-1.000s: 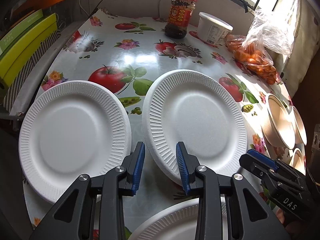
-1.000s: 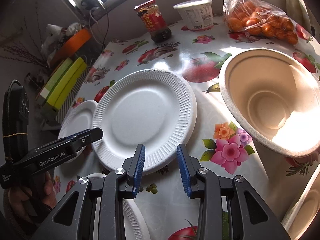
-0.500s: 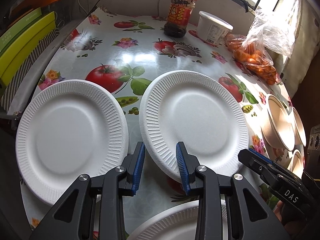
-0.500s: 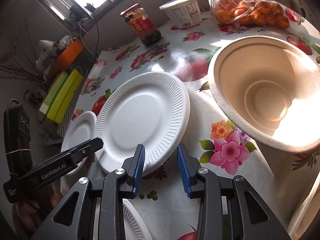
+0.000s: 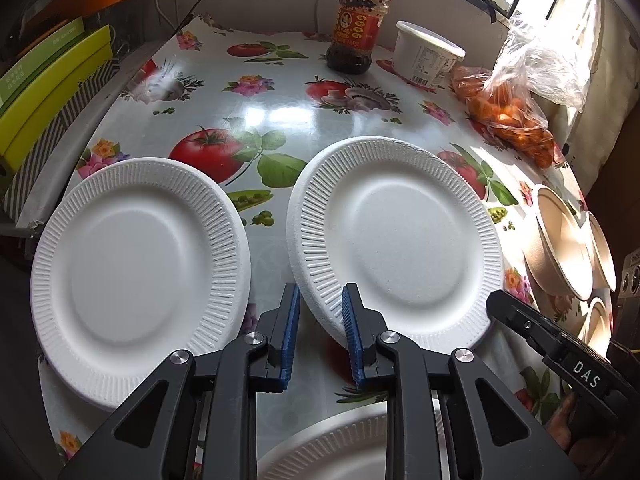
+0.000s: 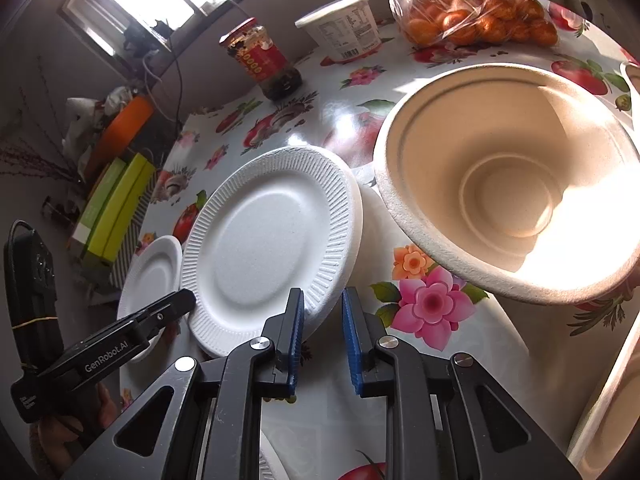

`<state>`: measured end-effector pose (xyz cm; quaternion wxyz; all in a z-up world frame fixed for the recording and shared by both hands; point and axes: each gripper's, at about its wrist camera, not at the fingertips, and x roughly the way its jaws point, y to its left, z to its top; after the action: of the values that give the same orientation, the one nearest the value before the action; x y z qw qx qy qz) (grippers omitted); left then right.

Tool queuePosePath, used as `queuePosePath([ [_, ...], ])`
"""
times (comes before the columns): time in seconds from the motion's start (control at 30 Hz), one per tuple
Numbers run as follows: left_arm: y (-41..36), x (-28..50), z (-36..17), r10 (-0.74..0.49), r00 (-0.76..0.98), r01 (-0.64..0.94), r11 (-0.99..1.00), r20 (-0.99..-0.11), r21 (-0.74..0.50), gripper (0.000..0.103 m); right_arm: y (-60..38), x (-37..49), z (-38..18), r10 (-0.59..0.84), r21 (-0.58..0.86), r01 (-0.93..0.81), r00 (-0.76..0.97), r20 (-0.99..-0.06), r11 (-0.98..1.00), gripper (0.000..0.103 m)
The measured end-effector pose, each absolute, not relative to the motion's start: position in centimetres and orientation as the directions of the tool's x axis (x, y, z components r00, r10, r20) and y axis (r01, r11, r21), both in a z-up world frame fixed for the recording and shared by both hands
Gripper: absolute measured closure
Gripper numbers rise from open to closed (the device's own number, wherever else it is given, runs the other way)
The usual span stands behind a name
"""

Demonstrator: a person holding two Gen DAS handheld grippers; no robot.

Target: Organize plates and bowls

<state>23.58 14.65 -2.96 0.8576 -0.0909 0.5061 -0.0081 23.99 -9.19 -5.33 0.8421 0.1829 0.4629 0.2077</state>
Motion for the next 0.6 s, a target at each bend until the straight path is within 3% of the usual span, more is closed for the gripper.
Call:
queuePosePath([
  [0.6, 14.3, 20.5, -0.2, -0.091, 0.54, -0.07, 0.986, -0.836, -0.152, 0.08, -9.5, 21.8, -3.0, 0.551, 0.503, -0.241, 0.496, -0.672, 0.83, 0.084],
])
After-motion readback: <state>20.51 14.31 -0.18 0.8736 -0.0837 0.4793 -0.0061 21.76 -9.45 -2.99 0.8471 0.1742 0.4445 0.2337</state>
